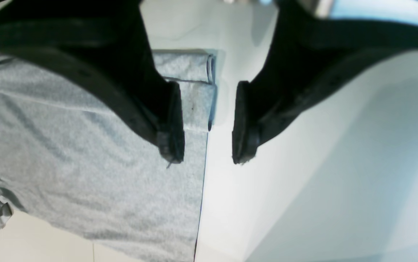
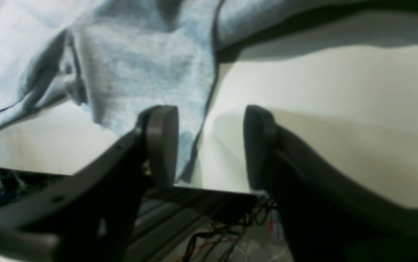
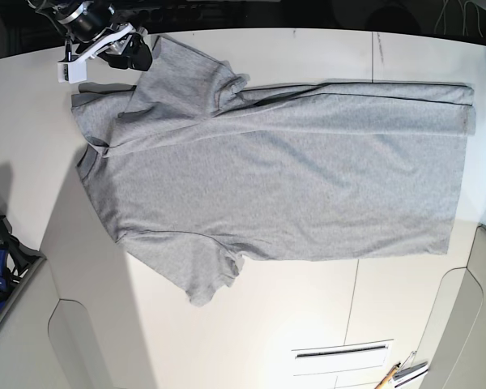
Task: Fold the T-shirt properly
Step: 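Release the shirt and reposition the right gripper near the sleeve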
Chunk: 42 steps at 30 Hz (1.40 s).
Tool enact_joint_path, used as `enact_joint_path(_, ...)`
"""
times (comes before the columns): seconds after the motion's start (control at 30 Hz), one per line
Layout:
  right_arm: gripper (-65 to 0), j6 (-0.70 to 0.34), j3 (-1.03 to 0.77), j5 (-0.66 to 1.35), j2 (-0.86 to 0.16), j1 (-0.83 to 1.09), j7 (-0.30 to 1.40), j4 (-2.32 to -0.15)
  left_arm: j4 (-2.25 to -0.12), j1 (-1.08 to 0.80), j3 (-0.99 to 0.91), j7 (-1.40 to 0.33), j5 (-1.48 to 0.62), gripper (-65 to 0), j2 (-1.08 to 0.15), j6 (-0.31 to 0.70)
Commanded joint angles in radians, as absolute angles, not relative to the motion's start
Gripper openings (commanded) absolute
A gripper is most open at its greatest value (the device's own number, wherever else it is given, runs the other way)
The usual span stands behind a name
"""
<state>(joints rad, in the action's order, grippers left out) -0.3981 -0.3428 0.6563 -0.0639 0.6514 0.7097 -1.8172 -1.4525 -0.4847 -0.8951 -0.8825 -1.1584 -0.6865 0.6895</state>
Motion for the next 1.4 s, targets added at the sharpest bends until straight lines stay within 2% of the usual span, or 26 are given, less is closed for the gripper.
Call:
enact_joint_path(0.0, -35.5, -0.401, -0.33, 0.656, -0.066, 0.657, 0.715, -1.813, -1.465, -0.485, -0.905, -0.865, -1.179, -39.6, -0.712, 0.698)
enact_joint_path(0.37, -36.7, -0.401, -0.137, 0.646, -0.066, 0.66, 0.756, -1.804, -1.465, -0.485, -0.905, -0.865, -1.178, -39.6, -0.712, 0.698)
enact_joint_path(0.43, -43.6, -0.422, -0.123, 0.643, -0.066, 0.66, 0.756, -1.804, -1.465, -0.485, -0.905, -0.868, -1.178, -39.6, -0.712, 0.698)
enact_joint_path(0.57, -61.5, -0.503, -0.122, 0.644, -0.066, 0.654, 0.756, -1.812, -1.465, -0.485, -0.905, -0.868, -1.179, -39.6, -0.712, 0.698)
enact_joint_path(0.6, -64.9, -0.504, -0.122, 0.644, -0.065, 0.651, 0.756, -1.816, -1.465, -0.485, -0.905, -0.868, -1.179, -39.6, -0.712, 0.698)
enact_joint_path(0.63, -65.0, -0.506, -0.122, 0.645, -0.066, 0.648, 0.756, -1.819, -1.465, -0.485, -0.905, -0.868, -1.179, -39.6, -0.712, 0.698)
enact_joint_path(1.07, -65.0, -0.521, -0.122, 0.596, -0.062, 0.603, 0.757, -1.969, -1.465, -0.485, -0.905, -0.869, -1.177, -39.6, -0.712, 0.698)
enact_joint_path(1.1, -63.7, -0.519, -0.125, 0.567, -0.059, 0.615, 0.756, -1.993, -1.465, -0.485, -0.905, -0.869, -1.177, -39.6, -0.712, 0.698)
enact_joint_path(1.17, -46.1, -0.508, -0.137, 0.527, -0.053, 0.645, 0.756, -2.035, -1.465, -0.485, -0.905, -0.869, -1.177, -39.6, -0.712, 0.698)
enact_joint_path(1.2, -40.5, -0.499, -0.145, 0.514, -0.052, 0.661, 0.756, -2.05, -1.465, -0.485, -0.905, -0.869, -1.177, -39.6, -0.712, 0.698)
enact_joint_path(1.23, -38.7, -0.493, -0.153, 0.501, -0.052, 0.675, 0.756, -2.057, -1.465, -0.485, -0.905, -0.869, -1.177, -39.6, -0.712, 0.698)
enact_joint_path(1.37, -38.7, -0.422, -0.207, 0.416, -0.052, 0.704, 0.75, -2.056, -1.465, -0.485, -0.905, -0.869, -1.178, -39.6, -0.712, 0.698)
